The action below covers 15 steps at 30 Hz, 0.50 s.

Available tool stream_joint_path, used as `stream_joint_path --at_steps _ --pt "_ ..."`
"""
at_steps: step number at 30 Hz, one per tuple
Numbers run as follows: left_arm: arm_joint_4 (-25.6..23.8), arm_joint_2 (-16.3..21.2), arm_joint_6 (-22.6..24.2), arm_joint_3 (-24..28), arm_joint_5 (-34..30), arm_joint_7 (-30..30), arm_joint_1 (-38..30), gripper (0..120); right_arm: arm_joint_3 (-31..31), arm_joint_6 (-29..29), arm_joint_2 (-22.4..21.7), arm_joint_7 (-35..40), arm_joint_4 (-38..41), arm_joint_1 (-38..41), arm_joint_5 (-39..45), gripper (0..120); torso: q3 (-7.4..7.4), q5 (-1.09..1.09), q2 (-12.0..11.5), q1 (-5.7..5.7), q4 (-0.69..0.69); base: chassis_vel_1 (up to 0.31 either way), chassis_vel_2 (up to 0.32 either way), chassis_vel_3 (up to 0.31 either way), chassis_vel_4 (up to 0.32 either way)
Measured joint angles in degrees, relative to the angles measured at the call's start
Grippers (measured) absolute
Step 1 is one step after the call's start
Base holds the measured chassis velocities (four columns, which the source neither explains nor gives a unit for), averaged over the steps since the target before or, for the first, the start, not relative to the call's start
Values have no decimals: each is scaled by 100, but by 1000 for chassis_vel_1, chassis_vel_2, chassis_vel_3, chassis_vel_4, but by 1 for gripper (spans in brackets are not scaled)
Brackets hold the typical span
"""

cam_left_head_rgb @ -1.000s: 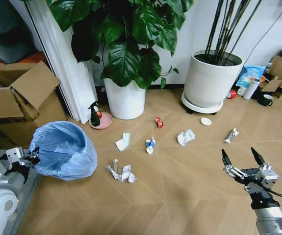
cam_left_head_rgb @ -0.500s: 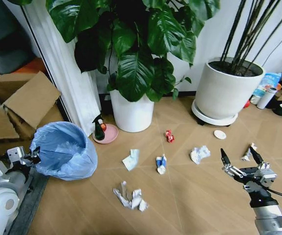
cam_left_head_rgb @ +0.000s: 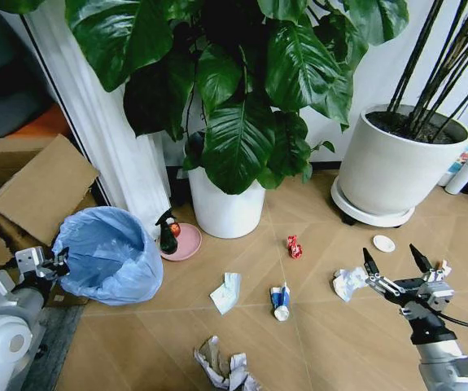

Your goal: Pick up the trash bin and place the garbage on the floor into it.

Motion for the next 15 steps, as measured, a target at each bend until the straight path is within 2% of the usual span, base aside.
stream_joint_path --at_steps 3,6,8,12,13,15 --pt "-173 6 -48 -34 132 75 248 0 -398 -159 -377 -119 -231 218 77 100 -2 1 0 -2 2 25 -29 -35 31" --pt "-234 16 -65 -55 163 105 362 0 -578 -222 -530 -113 -310 307 83 100 -2 0 0 -2 4 14 -9 -26 34" --pt "-341 46 -108 -80 243 152 561 0 -926 -266 -864 -263 -574 448 222 100 -2 1 0 -2 4 0 0 0 0" --pt "-431 93 -118 -53 293 144 668 0 -1457 -324 -1328 -402 -992 713 454 100 -1 2 0 -2 0 0 0 0 0" --pt "-431 93 -118 -53 293 144 668 0 -1457 -324 -1328 -402 -992 713 454 100 -1 2 0 -2 0 0 0 0 0" --pt "-435 146 -116 -16 298 121 658 0 -1762 -340 -1601 -816 -1299 1013 757 100 -1 1 0 -2 3 0 0 0 0"
